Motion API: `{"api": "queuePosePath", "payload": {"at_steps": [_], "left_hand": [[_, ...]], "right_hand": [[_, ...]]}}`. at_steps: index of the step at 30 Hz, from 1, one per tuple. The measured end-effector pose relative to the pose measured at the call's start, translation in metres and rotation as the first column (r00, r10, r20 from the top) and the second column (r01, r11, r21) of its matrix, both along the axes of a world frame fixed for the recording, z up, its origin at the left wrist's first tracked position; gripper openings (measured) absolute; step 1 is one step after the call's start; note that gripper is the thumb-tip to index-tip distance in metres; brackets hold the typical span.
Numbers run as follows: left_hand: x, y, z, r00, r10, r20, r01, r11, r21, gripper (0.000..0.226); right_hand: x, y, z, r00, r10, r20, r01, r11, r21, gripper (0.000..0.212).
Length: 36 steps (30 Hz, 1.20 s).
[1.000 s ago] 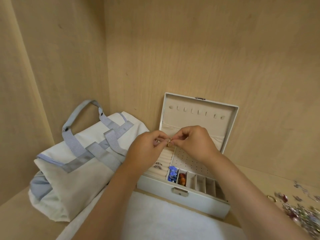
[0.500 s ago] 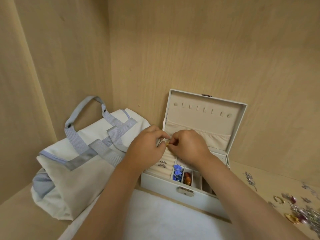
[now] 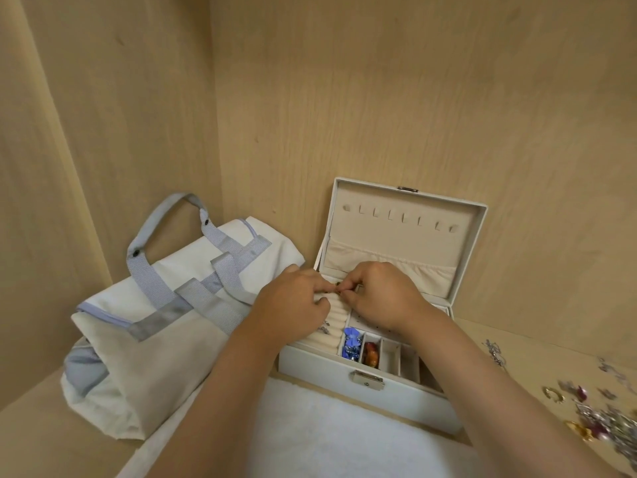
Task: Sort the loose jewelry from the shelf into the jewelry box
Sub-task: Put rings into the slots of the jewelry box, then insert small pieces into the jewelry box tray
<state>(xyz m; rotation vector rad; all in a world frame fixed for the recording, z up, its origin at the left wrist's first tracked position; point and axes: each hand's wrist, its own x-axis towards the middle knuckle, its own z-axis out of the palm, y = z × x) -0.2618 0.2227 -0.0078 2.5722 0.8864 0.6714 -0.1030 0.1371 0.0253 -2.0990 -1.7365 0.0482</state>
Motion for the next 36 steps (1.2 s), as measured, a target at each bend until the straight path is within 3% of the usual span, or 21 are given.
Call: {"api": "queuePosePath", "payload": {"at_steps": [4, 10, 13, 18, 27, 36], "left_hand": [[0.0, -0.003, 0.002, 1.0, 0.01, 0.009, -0.01, 1.0, 0.028, 0.037], [0.003, -0.026, 0.02, 0.988, 0.062, 0.143, -0.088, 0.979, 0.184, 0.028], [0.014, -0.05, 0.027, 0.977, -0.022, 0.214, -0.003, 0.994, 0.113, 0.024], [0.06, -0.1, 0.035, 0.958, -0.196, 0.21, 0.193, 0.981, 0.036, 0.022], [0.145, -0.2, 0.022, 0.927, -0.376, -0.003, 0.376, 0.926, -0.036, 0.017], [0.181, -0.222, -0.007, 0.893, -0.427, -0.145, 0.423, 0.904, -0.062, 0.018]], "right_hand": [[0.001, -0.003, 0.0, 0.999, 0.012, -0.041, -0.012, 1.0, 0.011, 0.015], [0.02, -0.033, 0.011, 0.99, 0.009, -0.138, 0.005, 0.995, 0.099, 0.014], [0.037, -0.064, 0.024, 0.99, 0.011, -0.138, 0.005, 0.993, 0.117, 0.014], [0.07, -0.129, 0.035, 0.988, -0.031, -0.15, 0.047, 0.993, 0.105, 0.013], [0.125, -0.245, 0.014, 0.967, -0.173, -0.187, 0.16, 0.984, -0.084, 0.015], [0.153, -0.275, -0.014, 0.968, -0.228, -0.108, 0.193, 0.944, -0.267, 0.017]]}}
